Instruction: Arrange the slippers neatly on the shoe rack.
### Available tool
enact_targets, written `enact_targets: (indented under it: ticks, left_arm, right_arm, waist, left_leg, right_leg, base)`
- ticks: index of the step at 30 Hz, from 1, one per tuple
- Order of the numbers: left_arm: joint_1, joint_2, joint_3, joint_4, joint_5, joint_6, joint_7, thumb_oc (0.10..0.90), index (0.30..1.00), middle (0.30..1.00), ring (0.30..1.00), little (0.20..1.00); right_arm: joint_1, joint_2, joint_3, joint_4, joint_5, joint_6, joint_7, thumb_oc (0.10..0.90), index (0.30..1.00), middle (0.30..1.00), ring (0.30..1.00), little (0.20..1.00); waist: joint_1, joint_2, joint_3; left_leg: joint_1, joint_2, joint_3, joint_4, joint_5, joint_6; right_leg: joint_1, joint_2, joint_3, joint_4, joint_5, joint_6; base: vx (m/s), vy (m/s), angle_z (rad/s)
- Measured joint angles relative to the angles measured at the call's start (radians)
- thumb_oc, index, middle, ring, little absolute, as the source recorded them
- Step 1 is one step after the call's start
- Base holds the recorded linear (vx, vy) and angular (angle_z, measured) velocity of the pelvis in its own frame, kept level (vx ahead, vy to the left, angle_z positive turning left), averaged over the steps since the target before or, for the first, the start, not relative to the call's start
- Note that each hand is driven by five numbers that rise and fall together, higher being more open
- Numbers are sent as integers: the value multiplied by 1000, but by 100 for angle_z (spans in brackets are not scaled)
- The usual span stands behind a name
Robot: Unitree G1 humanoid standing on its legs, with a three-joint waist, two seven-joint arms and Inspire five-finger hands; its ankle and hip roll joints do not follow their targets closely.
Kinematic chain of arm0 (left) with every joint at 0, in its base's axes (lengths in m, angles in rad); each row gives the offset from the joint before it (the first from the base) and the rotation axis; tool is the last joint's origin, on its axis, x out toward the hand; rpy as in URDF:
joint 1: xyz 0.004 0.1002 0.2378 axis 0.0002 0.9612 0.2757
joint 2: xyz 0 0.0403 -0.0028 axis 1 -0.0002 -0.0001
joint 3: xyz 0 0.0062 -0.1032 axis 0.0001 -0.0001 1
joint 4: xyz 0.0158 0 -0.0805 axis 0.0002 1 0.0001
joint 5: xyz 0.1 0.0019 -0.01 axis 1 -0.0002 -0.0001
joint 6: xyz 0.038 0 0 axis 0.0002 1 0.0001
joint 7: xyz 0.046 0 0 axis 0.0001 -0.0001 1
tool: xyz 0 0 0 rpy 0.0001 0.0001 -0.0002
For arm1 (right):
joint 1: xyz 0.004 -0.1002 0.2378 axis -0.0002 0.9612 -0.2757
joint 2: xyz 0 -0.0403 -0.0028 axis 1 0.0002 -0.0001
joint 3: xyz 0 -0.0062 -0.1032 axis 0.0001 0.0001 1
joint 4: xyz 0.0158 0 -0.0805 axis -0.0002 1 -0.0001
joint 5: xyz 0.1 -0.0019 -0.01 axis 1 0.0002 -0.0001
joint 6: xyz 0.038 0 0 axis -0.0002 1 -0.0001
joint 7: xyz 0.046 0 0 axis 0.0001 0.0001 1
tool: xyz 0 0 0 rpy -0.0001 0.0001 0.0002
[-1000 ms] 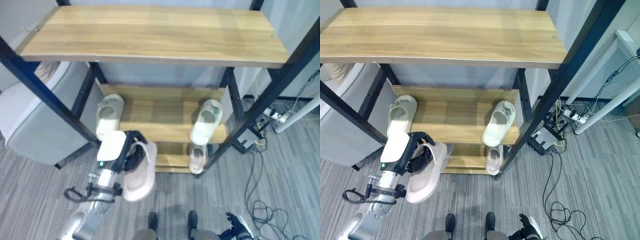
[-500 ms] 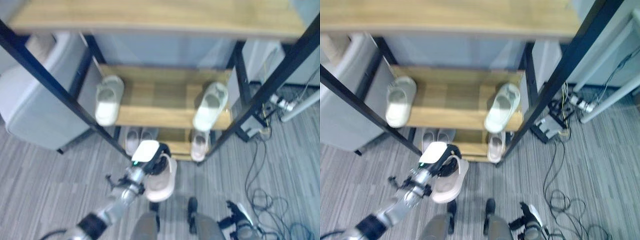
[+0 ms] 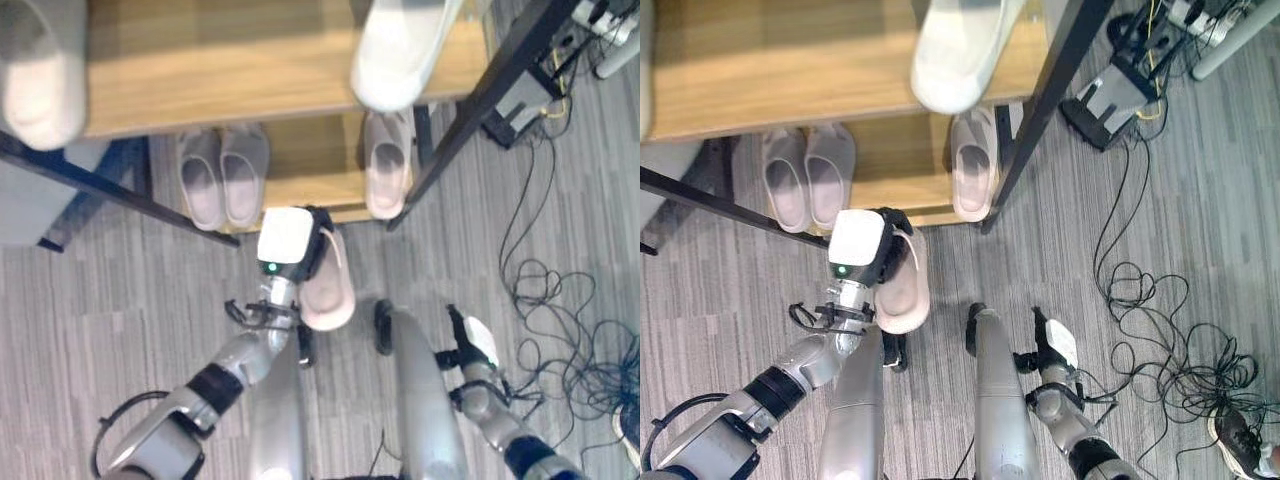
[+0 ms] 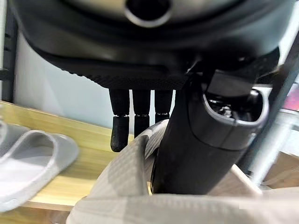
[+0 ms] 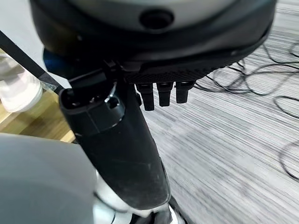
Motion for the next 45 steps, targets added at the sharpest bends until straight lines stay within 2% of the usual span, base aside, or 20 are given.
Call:
enact_targets:
  ticks: [1, 2, 3, 4, 7, 11, 12, 16, 19, 21, 22, 24, 30, 35, 37, 38, 41, 45]
  left_arm:
    - [-9, 2, 2, 0, -1, 7, 6, 400, 300, 300, 300, 300]
    - [-40, 15, 1, 1, -1, 23, 26, 400, 300, 300, 300, 300]
    - [-51, 18, 2, 2, -1, 31, 33, 400, 300, 300, 300, 300]
    - [-80, 39, 4, -8, 0, 40, 46, 400, 300, 300, 300, 300]
    - [-158, 58, 74, -19, -3, 78, 86, 400, 300, 300, 300, 300]
    - [-246, 131, 68, -9, -12, 78, 103, 400, 300, 300, 300, 300]
    - [-277, 136, 69, 3, -18, 83, 109, 400, 300, 300, 300, 300]
    - [-439, 195, 1, 96, -92, 96, 116, 400, 300, 300, 300, 300]
    - [-522, 195, -21, 135, -94, 96, 117, 400, 300, 300, 300, 300]
    - [-607, 194, -106, 207, -124, 95, 117, 400, 300, 300, 300, 300]
    - [-675, 192, -188, 288, -128, 94, 117, 400, 300, 300, 300, 300]
    - [-768, 184, -290, 378, -128, 94, 110, 400, 300, 300, 300, 300]
    - [-915, 164, -401, 527, -129, 89, 97, 400, 300, 300, 300, 300]
    - [-948, 99, -409, 609, -190, 73, 93, 400, 300, 300, 300, 300]
    - [-950, 92, -409, 615, -208, 72, 92, 400, 300, 300, 300, 300]
    - [-968, 63, -408, 627, -254, 69, 80, 400, 300, 300, 300, 300]
    - [-988, 41, -394, 567, -331, 73, 63, 400, 300, 300, 300, 300]
    - [-988, 41, -370, 378, -344, 70, 55, 400, 300, 300, 300, 300]
  right_arm:
    - [-23, -3, 7, 1, -5, 4, -3, 800, 900, 900, 900, 900]
    - [-55, -16, 42, 8, -13, 16, -10, 800, 900, 900, 900, 900]
    - [-70, -16, 49, 13, -30, 23, -10, 800, 900, 900, 900, 900]
    - [-91, -23, 68, 21, -70, 29, -18, 800, 900, 900, 900, 900]
    - [-71, -28, 59, 8, -111, 30, -15, 800, 900, 900, 900, 900]
    - [-6, -43, 42, -5, -108, 23, -15, 800, 900, 900, 900, 900]
    - [6, -45, 40, -3, -102, 24, -14, 800, 900, 900, 900, 900]
    - [27, -55, 37, -8, -99, -5, -9, 800, 900, 900, 900, 900]
    - [37, -53, 41, -9, -82, -17, -7, 800, 900, 900, 900, 900]
    - [46, -53, 42, -9, -77, -36, -7, 800, 900, 900, 900, 900]
    - [48, -55, 40, -4, -69, -52, -8, 800, 900, 900, 900, 900]
    - [48, -56, 39, 6, -47, -72, -11, 800, 900, 900, 900, 900]
    - [50, -53, 43, 58, -17, -106, -31, 800, 900, 900, 900, 900]
    - [54, -48, 56, 112, 47, -131, -34, 800, 900, 900, 900, 900]
    - [55, -48, 62, 113, 48, -132, -35, 800, 900, 900, 900, 900]
    - [57, -45, 77, 113, 66, -132, -42, 800, 900, 900, 900, 900]
    - [59, -38, 104, 97, 86, -132, -41, 800, 900, 900, 900, 900]
    - [50, -44, 105, 23, 84, -127, -56, 800, 900, 900, 900, 900]
  waist:
    - [3, 1, 0]
    - [4, 1, 2]
    - [6, 3, 2]
    - [8, 4, 2]
    - [3, 21, 8]
    - [-4, 25, 10]
    - [-7, 24, 9]
    - [-40, 28, 10]
    - [-52, 27, 11]
    - [-62, 27, 12]
    - [-61, 26, 12]
    - [-67, 25, 12]
    - [-84, 25, 12]
    - [-87, 18, 11]
    - [-87, 11, 10]
    - [-83, 2, 11]
    - [-81, -8, 10]
    - [-44, -17, 10]
  left_leg:
    - [-18, -3, -4, 21, -3, 3]
    - [-63, 1, -8, 88, -27, 17]
    - [-79, 6, -7, 115, -36, 16]
    - [-122, 10, -9, 190, -66, 30]
    - [-236, 10, -33, 380, -141, 15]
    - [-348, 9, -33, 547, -192, 20]
    - [-388, 9, -33, 590, -205, 14]
    - [-515, 5, -44, 730, -234, 20]
    - [-591, 6, -40, 802, -246, 29]
    - [-643, 10, -40, 866, -266, 37]
    - [-660, 13, -40, 891, -276, 46]
    - [-678, 16, -36, 904, -283, 48]
    - [-674, 26, -32, 907, -302, 68]
    - [-668, 26, -38, 921, -313, 78]
    - [-667, 25, -39, 922, -314, 78]
    - [-669, 24, -39, 924, -315, 80]
    - [-672, 9, -50, 923, -315, 80]
    - [-670, 6, -64, 902, -315, 78]
  right_leg:
    - [-17, 2, -1, 19, -6, 1]
    - [-62, 10, 0, 83, -21, -13]
    - [-80, 10, 1, 107, -27, -9]
    - [-125, 10, 2, 181, -49, -11]
    - [-238, 4, 8, 374, -128, -13]
    - [-354, 0, 28, 540, -176, -8]
    - [-396, -2, 34, 577, -184, 8]
    - [-517, 1, 48, 701, -202, 18]
    - [-592, 4, 60, 766, -205, 28]
    - [-644, 5, 73, 821, -213, 37]
    - [-662, 12, 74, 841, -217, 44]
    - [-680, 16, 80, 847, -218, 49]
    - [-670, 22, 78, 832, -222, 55]
    - [-653, 16, 72, 841, -235, 59]
    - [-650, 16, 71, 840, -235, 59]
    - [-649, 7, 69, 842, -239, 54]
    - [-639, -11, 56, 844, -252, 53]
    - [-631, -18, 35, 823, -256, 46]
  base:
    - [-28, 76, 1]
    - [-15, 86, -5]
    - [-13, 106, -10]
    - [18, 59, -6]
    - [30, 40, 3]
    - [27, 35, 1]
    - [47, 60, 2]
    - [41, 20, -3]
    - [46, 5, -4]
    - [61, 16, -9]
    - [59, 31, -10]
    - [29, 20, -9]
    - [44, 18, -7]
    - [55, -15, 0]
    - [75, -65, 4]
    - [54, -119, 5]
    - [-8, -143, 13]
    - [-34, -30, 4]
